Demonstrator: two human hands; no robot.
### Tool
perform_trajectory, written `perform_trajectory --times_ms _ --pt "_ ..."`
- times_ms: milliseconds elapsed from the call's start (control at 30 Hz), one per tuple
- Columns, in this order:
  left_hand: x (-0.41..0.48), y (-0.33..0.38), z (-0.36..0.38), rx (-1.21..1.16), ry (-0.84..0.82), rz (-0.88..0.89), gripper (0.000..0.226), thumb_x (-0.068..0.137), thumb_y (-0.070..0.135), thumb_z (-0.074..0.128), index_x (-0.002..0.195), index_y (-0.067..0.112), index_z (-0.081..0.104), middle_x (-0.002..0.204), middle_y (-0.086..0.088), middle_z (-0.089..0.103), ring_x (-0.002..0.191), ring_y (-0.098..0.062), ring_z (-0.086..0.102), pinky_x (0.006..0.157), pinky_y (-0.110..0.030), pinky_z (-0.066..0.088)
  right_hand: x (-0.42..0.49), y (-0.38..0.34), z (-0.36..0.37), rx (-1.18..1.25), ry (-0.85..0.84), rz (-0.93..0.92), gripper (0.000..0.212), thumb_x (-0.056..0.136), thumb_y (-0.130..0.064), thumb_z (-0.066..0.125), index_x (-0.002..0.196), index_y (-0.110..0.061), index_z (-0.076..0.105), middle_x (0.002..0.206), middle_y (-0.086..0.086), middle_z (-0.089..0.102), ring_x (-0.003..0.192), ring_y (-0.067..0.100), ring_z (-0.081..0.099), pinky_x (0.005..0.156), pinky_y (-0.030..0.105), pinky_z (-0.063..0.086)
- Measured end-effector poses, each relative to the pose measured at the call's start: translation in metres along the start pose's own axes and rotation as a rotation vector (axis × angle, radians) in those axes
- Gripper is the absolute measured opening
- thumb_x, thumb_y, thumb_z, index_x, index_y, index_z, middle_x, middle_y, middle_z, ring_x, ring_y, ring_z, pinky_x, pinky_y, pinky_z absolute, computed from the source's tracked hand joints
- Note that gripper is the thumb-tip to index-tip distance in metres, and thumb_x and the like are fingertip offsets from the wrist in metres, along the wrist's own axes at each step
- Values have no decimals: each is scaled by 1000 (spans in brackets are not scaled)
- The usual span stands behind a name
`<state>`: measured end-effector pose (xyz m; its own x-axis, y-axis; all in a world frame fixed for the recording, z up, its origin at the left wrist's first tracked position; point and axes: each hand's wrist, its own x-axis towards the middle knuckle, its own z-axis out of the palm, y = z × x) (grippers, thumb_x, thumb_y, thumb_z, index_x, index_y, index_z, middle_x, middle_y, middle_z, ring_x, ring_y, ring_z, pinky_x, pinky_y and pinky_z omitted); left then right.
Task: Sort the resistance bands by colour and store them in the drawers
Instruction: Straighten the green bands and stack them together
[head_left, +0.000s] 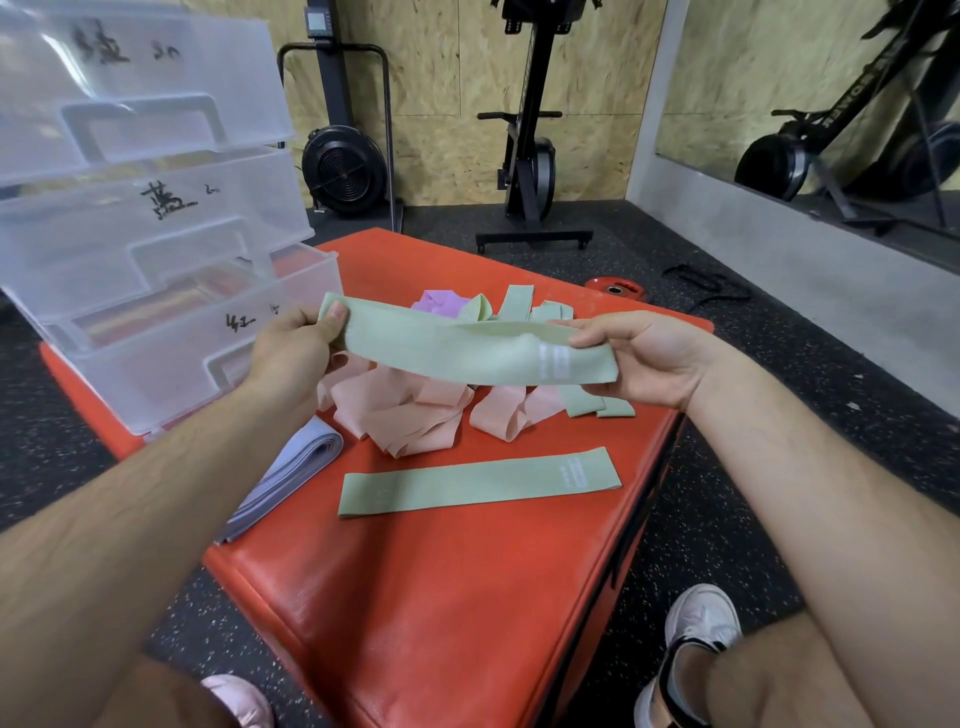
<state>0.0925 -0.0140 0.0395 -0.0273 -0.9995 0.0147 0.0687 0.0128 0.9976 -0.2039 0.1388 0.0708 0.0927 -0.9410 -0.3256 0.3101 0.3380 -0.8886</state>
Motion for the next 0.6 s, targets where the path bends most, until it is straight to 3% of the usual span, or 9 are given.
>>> perform_trajectory --times_ms 67,200,333,400,600 --pt "0 0 -1 -7 -17 -2 12 97 22 64 90 12 63 75 0 66 56 -8 59 61 -22 51 0 0 -1 -76 15 11 44 89 -5 53 133 -5 61 109 4 68 74 8 61 53 18 44" --pt "2 0 -2 -20 -35 -18 13 96 23 64 91 11 63 78 -2 65 62 -12 58 64 -25 51 4 2 -3 -254 124 -1 42 90 -7 58 131 -17 62 118 7 66 79 14 57 56 26 36" --pt "2 1 -2 -27 -62 -41 15 95 24 66 86 12 61 77 -2 64 63 -14 55 65 -27 50 6 5 -2 -361 241 -76 31 92 -14 64 122 -21 67 111 4 69 95 22 57 76 36 39" --pt "0 0 -2 -17 -62 -42 16 95 24 66 86 13 61 79 -3 64 64 -14 56 66 -28 50 6 5 -1 -365 290 -107 20 95 -18 64 113 -22 70 100 0 69 94 20 58 83 38 40" --pt "-7 1 -4 -1 -59 -56 19 97 25 63 80 15 62 76 -3 62 62 -14 53 60 -28 48 6 10 -4 -377 383 -155 14 100 -24 61 103 -16 72 103 6 69 93 21 61 88 39 49"
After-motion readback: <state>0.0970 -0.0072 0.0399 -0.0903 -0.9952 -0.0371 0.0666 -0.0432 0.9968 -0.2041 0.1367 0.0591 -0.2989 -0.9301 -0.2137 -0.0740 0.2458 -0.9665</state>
